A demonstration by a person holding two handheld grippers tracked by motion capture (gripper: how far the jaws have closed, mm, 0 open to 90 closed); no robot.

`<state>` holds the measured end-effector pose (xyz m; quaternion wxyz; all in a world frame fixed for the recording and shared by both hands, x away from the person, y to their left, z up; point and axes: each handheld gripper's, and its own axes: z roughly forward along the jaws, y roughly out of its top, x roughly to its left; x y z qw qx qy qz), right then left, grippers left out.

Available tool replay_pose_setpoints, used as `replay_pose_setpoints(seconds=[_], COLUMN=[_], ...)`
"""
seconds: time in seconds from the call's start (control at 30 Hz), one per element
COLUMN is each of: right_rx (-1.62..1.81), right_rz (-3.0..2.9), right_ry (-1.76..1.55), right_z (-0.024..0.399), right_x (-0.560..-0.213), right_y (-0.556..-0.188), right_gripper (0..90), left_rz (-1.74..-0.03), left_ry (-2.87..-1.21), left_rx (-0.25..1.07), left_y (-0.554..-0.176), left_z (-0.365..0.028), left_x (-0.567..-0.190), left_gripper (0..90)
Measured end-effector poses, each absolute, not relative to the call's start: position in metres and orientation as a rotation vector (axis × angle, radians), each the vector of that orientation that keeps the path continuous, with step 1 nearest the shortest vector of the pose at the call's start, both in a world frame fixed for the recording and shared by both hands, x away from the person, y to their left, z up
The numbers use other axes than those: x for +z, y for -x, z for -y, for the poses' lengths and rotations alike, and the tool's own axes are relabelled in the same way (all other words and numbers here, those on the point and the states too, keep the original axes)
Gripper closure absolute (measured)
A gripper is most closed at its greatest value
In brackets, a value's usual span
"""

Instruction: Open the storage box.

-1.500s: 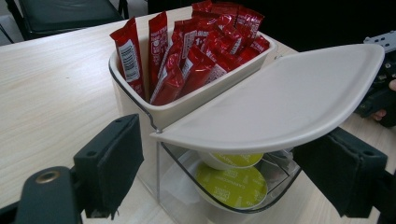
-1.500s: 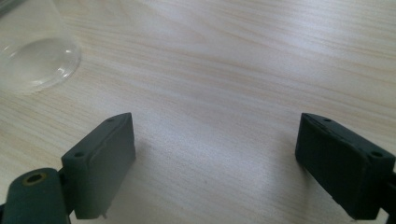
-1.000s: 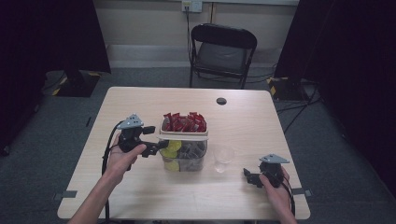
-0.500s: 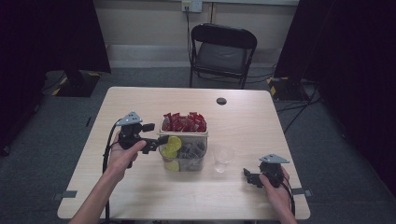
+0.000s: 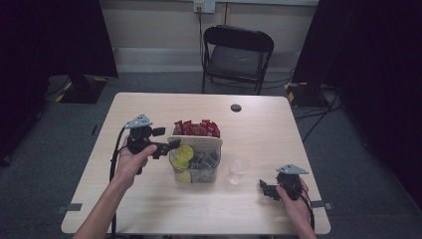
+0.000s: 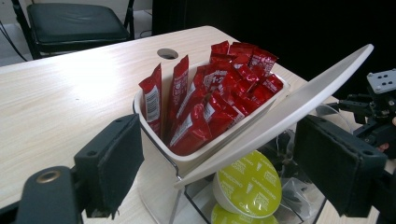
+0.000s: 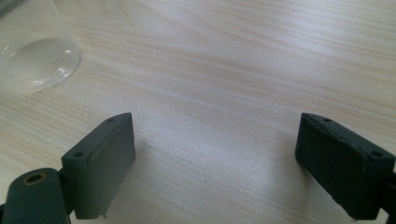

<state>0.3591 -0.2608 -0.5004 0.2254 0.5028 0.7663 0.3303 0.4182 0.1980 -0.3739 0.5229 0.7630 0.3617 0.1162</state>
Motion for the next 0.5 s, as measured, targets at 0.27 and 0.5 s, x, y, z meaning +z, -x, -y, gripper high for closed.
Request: replay_pose_setpoints(seconds=[0.27,0.5], right_rx=[0.911,0.911], right_rz=[-2.114,-2.114], right_ry=[-1.387,-1.387], right_z=[0.2608,0.2608], right_x=[-0.5004,-0.5004], right_y=[-0.3592,-0.3592], right_gripper=[11.5,11.5], left_rz=[-0.871,-0.881], left_ry=[-1.834,-1.832], left_rx=[0.268,0.284], left_y=[-0.4226,-0.4265], left_z=[-0.197,-0.1977], left_x=[-0.3743,-0.3744], left_gripper=[15.8,15.8])
